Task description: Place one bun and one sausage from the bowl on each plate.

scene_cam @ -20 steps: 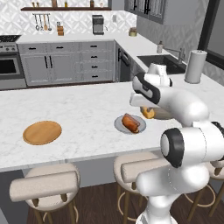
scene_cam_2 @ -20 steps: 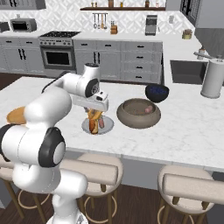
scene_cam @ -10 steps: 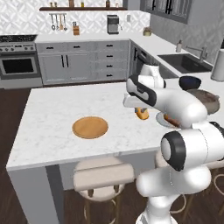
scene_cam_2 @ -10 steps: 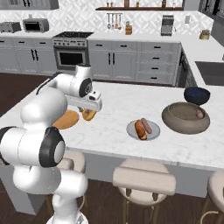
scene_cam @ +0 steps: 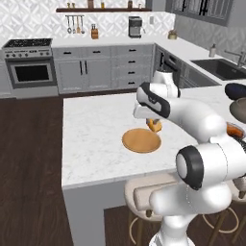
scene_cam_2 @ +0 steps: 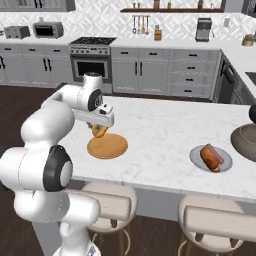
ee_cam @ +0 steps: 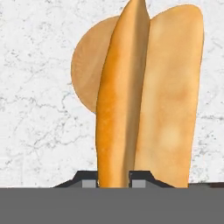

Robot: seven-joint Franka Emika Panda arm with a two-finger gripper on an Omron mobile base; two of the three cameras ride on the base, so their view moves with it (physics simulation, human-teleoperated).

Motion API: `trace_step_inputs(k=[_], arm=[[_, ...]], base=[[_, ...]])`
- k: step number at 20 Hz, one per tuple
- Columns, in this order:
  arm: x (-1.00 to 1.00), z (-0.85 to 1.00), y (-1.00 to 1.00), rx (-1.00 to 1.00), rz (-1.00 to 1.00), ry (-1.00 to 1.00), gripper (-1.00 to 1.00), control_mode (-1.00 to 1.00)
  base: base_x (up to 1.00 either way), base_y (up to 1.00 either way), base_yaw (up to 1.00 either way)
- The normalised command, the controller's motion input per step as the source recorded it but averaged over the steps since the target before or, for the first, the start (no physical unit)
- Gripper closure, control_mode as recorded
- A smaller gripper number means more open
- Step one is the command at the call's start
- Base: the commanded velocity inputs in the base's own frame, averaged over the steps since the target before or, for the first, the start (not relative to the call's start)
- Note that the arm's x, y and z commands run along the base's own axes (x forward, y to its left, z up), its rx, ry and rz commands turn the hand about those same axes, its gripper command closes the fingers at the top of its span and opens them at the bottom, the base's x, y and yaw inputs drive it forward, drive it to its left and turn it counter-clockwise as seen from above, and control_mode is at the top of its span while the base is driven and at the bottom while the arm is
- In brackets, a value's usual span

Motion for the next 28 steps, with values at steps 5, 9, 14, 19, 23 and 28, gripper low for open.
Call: trace_step_inputs(k=[5,9,14,19,23,28], arm=[[0.29,0.00,0.00,0.00,0.00,-0.01,1.00,-1.00],[0.69,-0.47,0.09,0.00,0.00,-0.13,1.00,-1.00],[0.28,-0.99,0.26,0.00,-0.01,0.02,1.00,-1.00],[-0.01,-0.52,0.20,0.00,0.00,0.21,1.00,-1.00],[0.00,-0.23,0.03,0.00,0.00,0.03,1.00,-1.00],[-0.01,-0.45,0.04,0.00,0.00,0.00,1.00,-1.00]], base=[[0.46,0.00,0.00],[0.00,0.00,0.00],[0.00,0.00,0.00],[0.00,0.00,0.00],[0.00,0.00,0.00],[0.00,0.00,0.00]])
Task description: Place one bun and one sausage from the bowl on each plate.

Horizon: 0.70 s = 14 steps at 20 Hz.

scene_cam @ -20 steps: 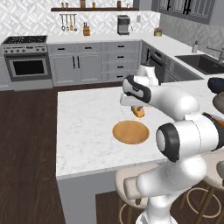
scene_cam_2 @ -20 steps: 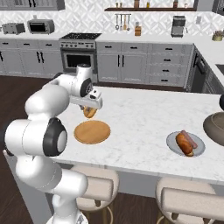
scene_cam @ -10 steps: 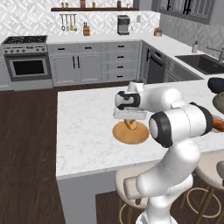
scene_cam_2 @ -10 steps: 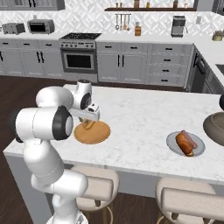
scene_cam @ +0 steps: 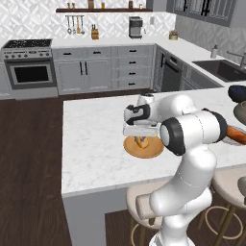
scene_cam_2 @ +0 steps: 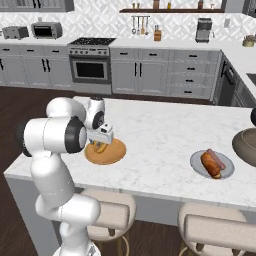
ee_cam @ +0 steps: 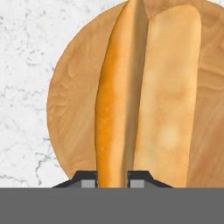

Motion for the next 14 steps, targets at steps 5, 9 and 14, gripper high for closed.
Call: trace_step_inputs(k=[5,9,14], arm=[[0.00,-0.32,0.13,0.00,0.00,-0.01,-1.00,-1.00],[0.00,-0.02,0.03,0.00,0.00,-0.02,-1.00,-1.00],[-0.02,0.01,0.01,0.00,0.00,-0.02,-1.00,-1.00]], base=[[0.00,0.00,0.00],[0.00,0.00,0.00],[0.00,0.00,0.00]])
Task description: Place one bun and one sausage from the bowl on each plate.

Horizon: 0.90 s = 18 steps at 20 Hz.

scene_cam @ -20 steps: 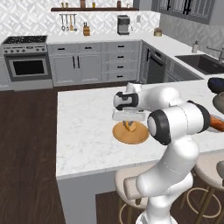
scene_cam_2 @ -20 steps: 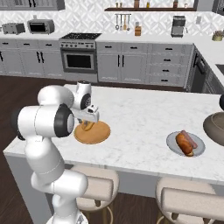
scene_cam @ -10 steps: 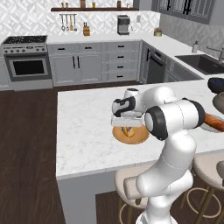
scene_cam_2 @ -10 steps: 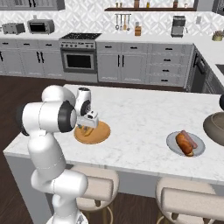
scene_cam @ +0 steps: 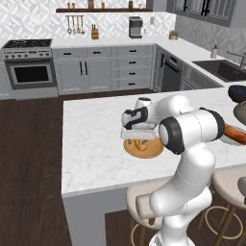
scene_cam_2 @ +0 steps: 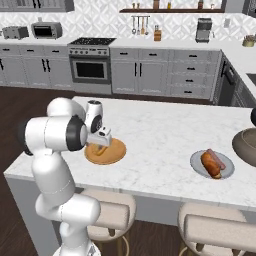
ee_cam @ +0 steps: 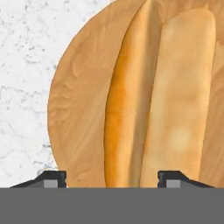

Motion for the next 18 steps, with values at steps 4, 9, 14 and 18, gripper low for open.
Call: trace_step_inputs(k=[4,9,14,18], arm=[[-0.11,0.35,0.34,-0.13,-0.01,-0.23,-1.00,-1.00],[-0.61,0.84,0.07,-0.07,0.04,-0.29,-1.00,-1.00],[-0.96,0.97,-0.01,0.00,0.12,-0.23,-1.00,-1.00],[-0.86,1.00,-0.30,0.02,0.07,0.04,-1.00,-1.00]], base=[[0.00,0.00,0.00],[0.00,0.00,0.00],[0.00,0.00,0.00],[0.00,0.00,0.00]])
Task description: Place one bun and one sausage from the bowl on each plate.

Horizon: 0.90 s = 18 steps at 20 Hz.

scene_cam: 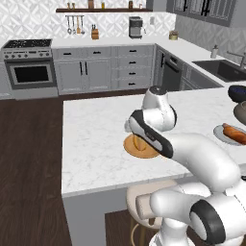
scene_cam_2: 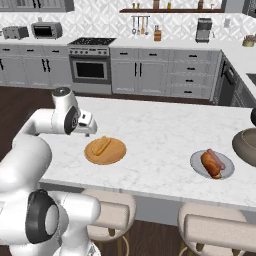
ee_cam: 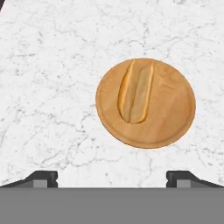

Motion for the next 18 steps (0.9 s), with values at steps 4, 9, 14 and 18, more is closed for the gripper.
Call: trace_step_inputs(k=[4,9,14,18], arm=[[-0.66,0.78,-0.88,0.00,-0.06,0.15,-1.00,-1.00],[-0.90,0.03,-0.48,0.00,-0.07,-0.14,-1.00,-1.00],[-0.09,0.00,0.00,0.00,0.00,-0.02,-1.00,-1.00],[0.00,0.00,0.00,0.00,0.00,0.00,-1.00,1.00]], base=[[0.00,0.00,0.00],[0.00,0.00,0.00],[0.00,0.00,0.00],[0.00,-0.14,0.02]])
